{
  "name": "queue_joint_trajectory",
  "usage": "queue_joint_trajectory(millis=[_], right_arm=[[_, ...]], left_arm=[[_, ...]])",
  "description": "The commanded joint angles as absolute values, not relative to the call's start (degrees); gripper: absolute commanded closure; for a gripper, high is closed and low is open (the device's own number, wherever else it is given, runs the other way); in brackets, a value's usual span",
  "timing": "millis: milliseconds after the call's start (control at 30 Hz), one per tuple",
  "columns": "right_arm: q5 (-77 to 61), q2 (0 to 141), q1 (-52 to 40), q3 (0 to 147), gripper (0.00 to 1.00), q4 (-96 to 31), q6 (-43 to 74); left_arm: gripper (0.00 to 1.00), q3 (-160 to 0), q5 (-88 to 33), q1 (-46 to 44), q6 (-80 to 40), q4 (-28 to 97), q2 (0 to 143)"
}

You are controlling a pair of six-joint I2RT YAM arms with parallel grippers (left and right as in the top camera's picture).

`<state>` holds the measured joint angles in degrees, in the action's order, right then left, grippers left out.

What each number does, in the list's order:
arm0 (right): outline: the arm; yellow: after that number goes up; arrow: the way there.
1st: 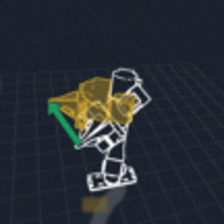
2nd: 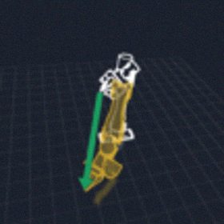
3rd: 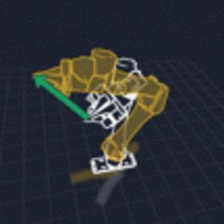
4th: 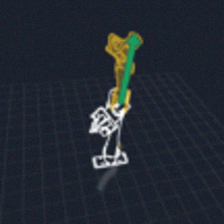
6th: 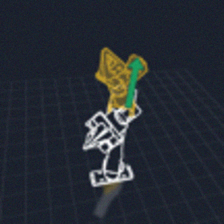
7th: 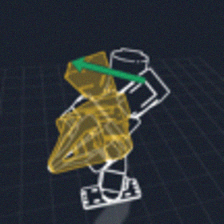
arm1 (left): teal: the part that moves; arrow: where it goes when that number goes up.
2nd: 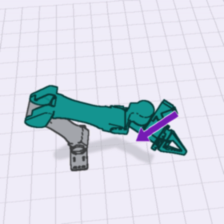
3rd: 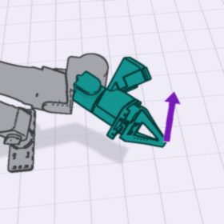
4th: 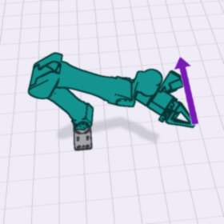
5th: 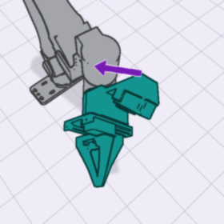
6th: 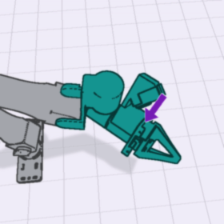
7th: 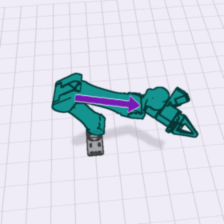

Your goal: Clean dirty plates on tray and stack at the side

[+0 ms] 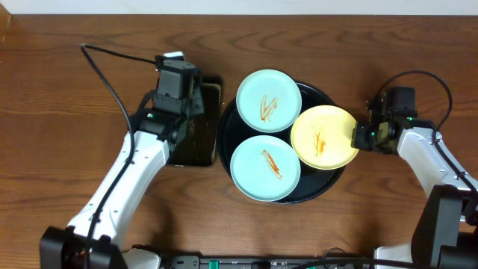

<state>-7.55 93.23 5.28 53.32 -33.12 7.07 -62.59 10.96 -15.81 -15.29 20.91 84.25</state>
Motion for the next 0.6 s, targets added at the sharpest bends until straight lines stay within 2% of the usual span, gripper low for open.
queue_joint_trajectory(millis=[0,133,567], right_arm=[[-7.77,93.78,5.61,54.3,0.99,-33.91,7.03],[-7.75,93.78,5.61,54.3,0.99,-34.52,7.01],[-7.75,93.78,5.61,54.3,0.99,-34.5,6.98]], left_arm=[[0.92,-62.67,5.72,-15.55,-16.01,21.67,87.18],[0.93,-62.67,1.54,-15.55,-16.01,21.63,89.52],[0.92,-62.67,0.4,-15.55,-15.99,21.98,89.86]])
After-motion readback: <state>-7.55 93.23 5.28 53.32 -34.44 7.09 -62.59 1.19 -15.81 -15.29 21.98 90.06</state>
